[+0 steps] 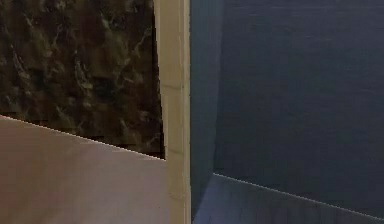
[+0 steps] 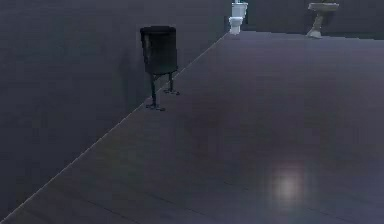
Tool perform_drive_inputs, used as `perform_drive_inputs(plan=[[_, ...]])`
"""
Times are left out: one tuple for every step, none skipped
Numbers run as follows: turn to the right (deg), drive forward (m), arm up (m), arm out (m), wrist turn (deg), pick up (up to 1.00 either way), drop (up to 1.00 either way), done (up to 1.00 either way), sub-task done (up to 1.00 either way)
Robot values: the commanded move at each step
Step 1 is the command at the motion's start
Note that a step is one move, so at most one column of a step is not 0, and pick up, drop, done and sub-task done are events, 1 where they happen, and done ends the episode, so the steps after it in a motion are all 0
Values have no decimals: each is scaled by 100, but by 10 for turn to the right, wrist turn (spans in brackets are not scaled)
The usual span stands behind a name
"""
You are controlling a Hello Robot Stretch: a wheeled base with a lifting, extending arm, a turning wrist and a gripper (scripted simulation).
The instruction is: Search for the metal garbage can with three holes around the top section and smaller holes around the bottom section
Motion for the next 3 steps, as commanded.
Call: perform_drive_inputs(plan=[[-90, 0, 0, 0, 0, 0, 0, 0, 0], [0, 45, 0, 0, 0, 0, 0, 0, 0], [-450, 0, 0, 0, 0, 0, 0, 0, 0]])
